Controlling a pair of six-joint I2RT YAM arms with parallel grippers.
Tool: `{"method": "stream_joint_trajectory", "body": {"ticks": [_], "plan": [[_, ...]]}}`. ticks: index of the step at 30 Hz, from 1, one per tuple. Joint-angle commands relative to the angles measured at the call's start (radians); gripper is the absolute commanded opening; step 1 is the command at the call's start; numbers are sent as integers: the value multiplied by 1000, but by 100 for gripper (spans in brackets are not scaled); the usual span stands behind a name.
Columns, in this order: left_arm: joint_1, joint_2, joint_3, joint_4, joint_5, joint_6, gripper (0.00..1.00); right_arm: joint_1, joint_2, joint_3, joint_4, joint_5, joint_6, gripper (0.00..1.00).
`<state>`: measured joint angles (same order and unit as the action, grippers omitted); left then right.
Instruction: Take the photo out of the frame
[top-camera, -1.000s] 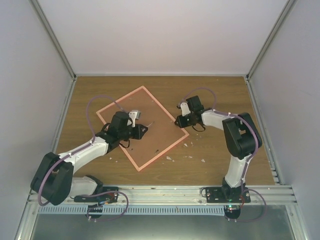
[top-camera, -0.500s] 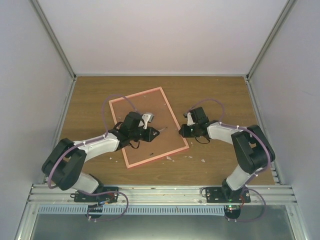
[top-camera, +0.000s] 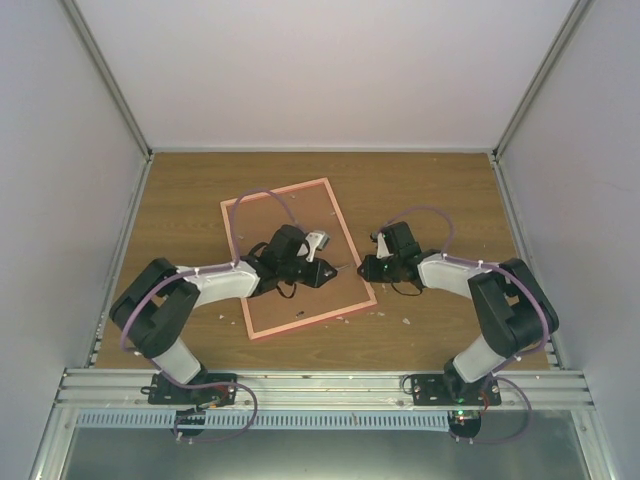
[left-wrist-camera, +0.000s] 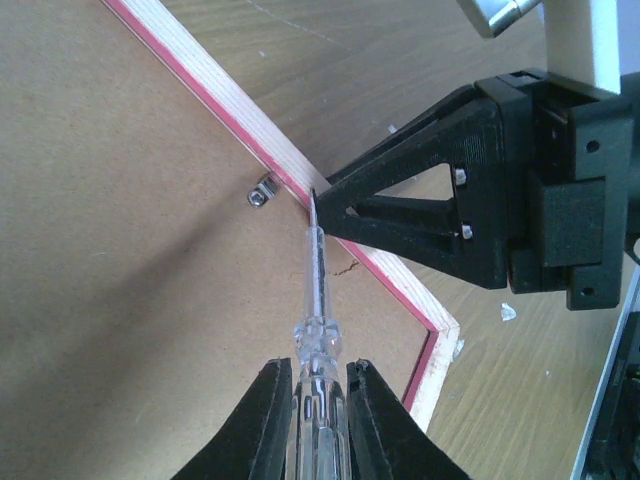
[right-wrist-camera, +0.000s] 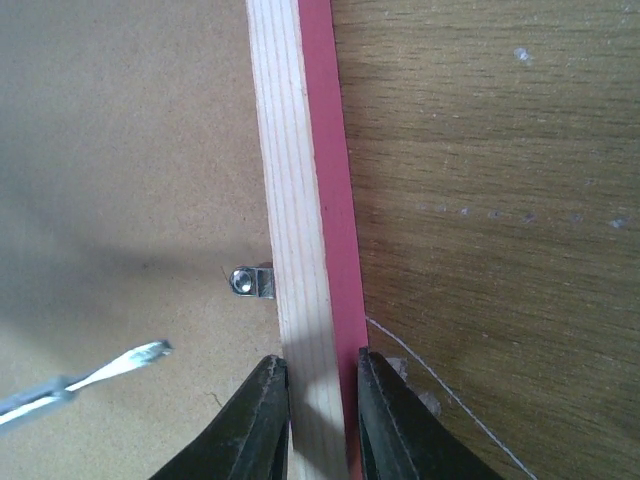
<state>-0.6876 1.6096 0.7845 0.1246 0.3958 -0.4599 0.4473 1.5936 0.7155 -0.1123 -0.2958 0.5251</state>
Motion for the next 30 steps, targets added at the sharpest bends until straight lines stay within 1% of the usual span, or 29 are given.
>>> {"method": "stream_joint_trajectory", "body": {"ticks": [1,9,20,25,30], "plan": [[-18,32,34,55,10,8,0,10,-19,-17,11,-25,19,21],[-21,90,57,49,4,13,0,10,-11,-19,19,-30,16,21],[-21,125,77,36,-15,19,0,12,-5,-18,22,-38,15,20],[-21,139,93,18,-45,22,0,12,-4,-17,19,-38,13,20],[-21,134,103,-16,-109,18,0,13,-6,-19,19,-37,15,20]]}}
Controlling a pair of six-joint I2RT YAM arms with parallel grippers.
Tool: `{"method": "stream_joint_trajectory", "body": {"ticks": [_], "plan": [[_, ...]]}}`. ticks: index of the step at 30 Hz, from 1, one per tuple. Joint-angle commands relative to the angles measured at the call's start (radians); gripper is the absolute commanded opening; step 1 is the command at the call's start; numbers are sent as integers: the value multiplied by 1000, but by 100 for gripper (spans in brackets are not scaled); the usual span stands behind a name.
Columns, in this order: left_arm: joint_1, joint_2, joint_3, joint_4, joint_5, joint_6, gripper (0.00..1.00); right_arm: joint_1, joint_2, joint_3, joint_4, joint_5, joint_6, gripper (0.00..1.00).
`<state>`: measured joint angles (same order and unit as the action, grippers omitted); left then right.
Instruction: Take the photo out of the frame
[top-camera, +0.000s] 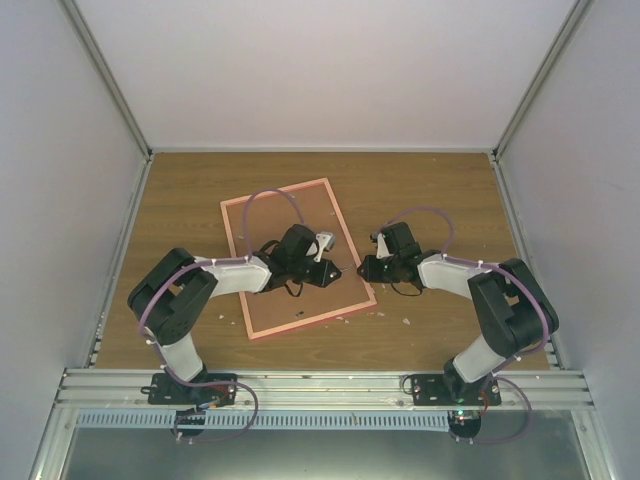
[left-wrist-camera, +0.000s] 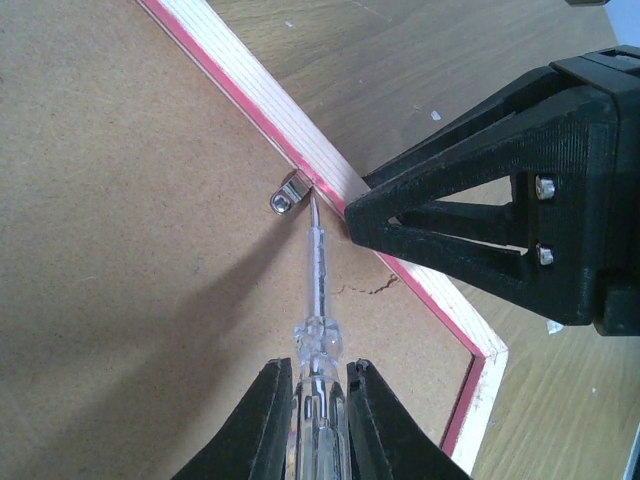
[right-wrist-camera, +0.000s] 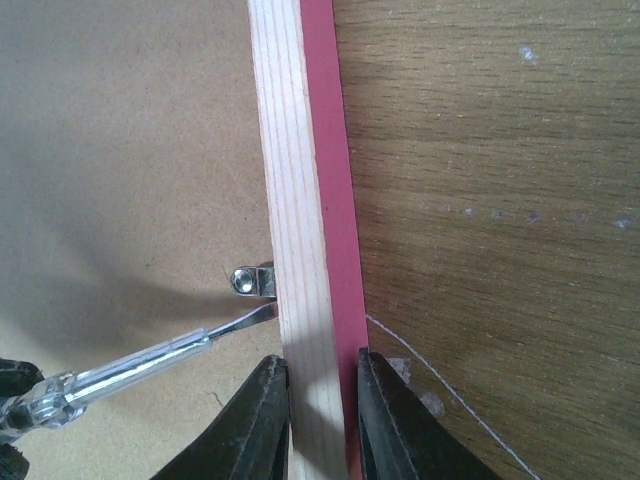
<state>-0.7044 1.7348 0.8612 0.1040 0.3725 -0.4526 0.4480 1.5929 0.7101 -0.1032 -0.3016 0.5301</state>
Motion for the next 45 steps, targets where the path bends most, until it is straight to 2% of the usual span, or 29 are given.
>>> {"method": "stream_joint_trajectory", "body": {"ticks": [1,16,29,38,42,45], "plan": [[-4,5,22,1,-97,8,0,12,-6,-12,10,-31,10,20],[20,-66,-35,-4,-223,-51,0,12,-4,-23,17,-27,14,18],[32,-199,-89,13,-212,-69,0,14,-15,-24,3,-23,16,17],[68,-288,-127,3,-208,-80,0,16,-58,-28,-73,27,19,14],[87,-296,-135,9,-199,-77,0,26,-107,-55,-120,20,17,15],[105,-296,-137,16,-186,-73,0,31,-140,-70,-147,-5,11,20]]}}
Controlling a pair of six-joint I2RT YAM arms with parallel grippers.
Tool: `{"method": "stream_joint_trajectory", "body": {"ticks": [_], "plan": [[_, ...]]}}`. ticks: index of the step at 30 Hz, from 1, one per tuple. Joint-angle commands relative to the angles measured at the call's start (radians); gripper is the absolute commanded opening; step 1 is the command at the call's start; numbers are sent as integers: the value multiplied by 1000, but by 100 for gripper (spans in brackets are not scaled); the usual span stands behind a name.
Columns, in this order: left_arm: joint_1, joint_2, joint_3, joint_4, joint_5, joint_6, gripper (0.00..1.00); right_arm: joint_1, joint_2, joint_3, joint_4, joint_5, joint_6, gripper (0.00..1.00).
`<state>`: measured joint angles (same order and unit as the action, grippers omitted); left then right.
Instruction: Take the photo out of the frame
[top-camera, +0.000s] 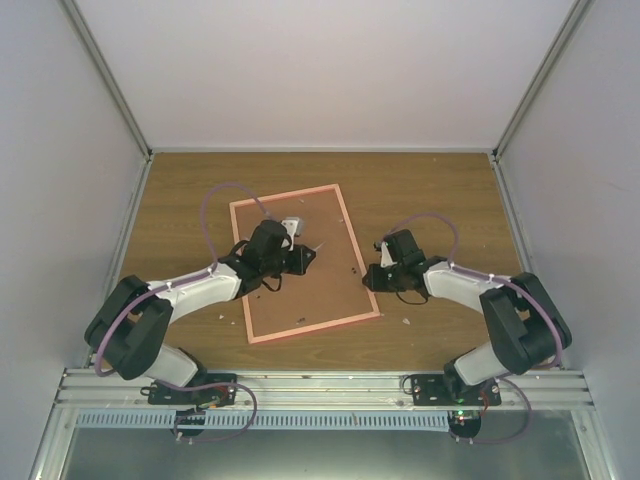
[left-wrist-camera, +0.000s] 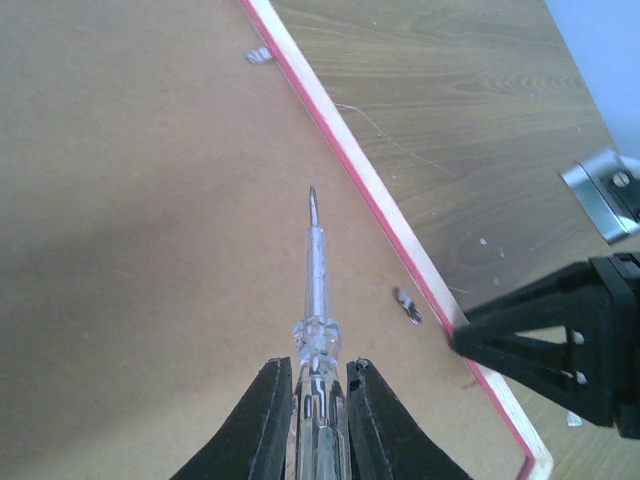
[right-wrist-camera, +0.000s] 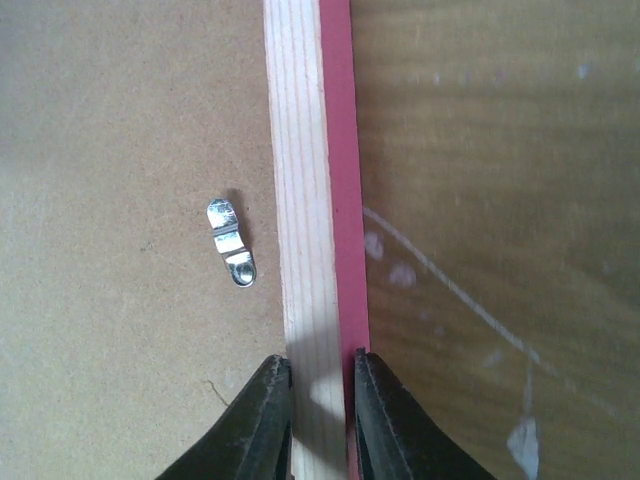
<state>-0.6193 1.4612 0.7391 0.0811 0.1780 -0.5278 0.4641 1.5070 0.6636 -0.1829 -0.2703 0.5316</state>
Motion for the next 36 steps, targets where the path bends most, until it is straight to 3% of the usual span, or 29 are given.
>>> {"method": "stream_joint_trajectory", "body": {"ticks": [1,6,12,24,36], "plan": [[24,-21,-14,42,14,4,0,15,-64,-22,-79,-43,2,22],[40,-2,6,49,40,25,0,-4,-61,56,-94,-25,-31,34],[69,34,51,48,54,48,0,-46,86,240,-70,17,-94,38],[128,205,213,50,100,98,0,-62,382,504,-45,26,-144,37],[144,404,381,28,144,142,0,-71,459,529,-44,27,-163,24]]}}
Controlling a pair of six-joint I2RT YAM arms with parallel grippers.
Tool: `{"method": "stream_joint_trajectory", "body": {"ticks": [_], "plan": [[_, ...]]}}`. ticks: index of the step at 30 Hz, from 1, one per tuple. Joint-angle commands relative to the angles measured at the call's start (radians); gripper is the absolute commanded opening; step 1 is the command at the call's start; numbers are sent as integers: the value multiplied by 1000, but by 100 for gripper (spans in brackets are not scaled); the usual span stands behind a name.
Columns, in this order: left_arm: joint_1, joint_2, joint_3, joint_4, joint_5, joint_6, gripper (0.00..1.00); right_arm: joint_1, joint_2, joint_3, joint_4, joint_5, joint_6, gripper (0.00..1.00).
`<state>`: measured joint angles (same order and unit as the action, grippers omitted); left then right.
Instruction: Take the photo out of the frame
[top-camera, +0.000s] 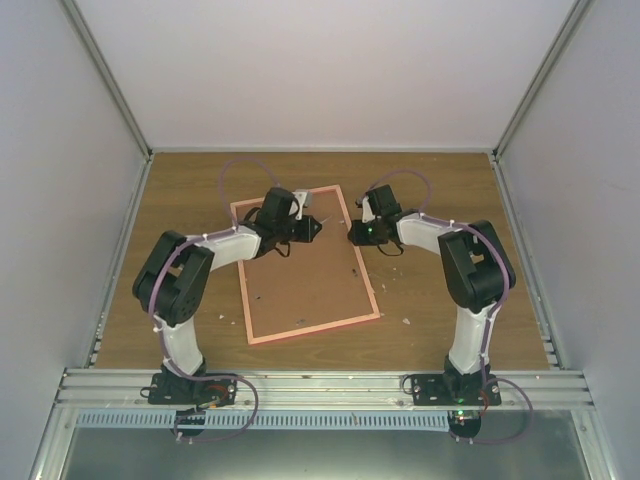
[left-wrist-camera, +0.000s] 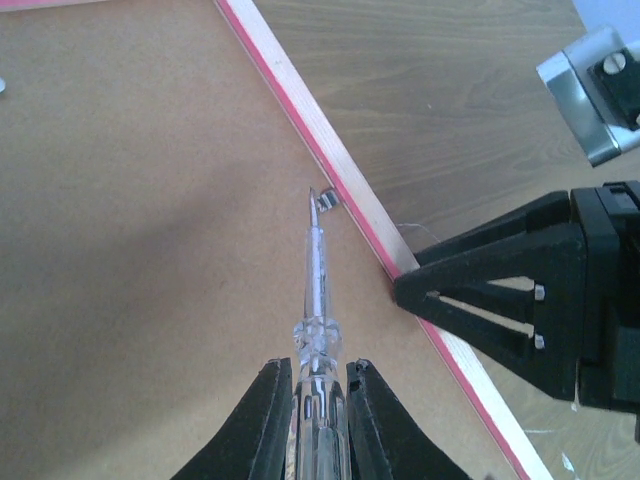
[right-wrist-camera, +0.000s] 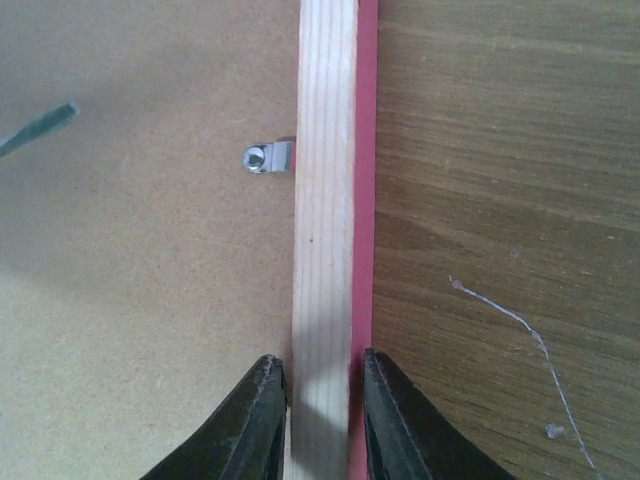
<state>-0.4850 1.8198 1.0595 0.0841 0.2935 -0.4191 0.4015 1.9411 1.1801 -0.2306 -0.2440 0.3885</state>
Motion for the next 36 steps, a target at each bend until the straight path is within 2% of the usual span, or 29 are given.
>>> {"method": "stream_joint_trajectory", "body": {"ticks": [1,5,12,23,36], "plan": [[10,60,74,21,32,35,0,-8,25,8,5,-2,-20,23],[10,109,114,9,40,41,0,-8,13,-9,12,-10,-24,16],[10,169,173,-12,49,52,0,-8,-3,-31,18,-11,-31,12],[11,217,227,-33,71,65,0,-8,-8,-40,19,-16,-37,10],[10,213,201,-52,122,82,0,-8,-10,-37,20,-16,-39,10]]}}
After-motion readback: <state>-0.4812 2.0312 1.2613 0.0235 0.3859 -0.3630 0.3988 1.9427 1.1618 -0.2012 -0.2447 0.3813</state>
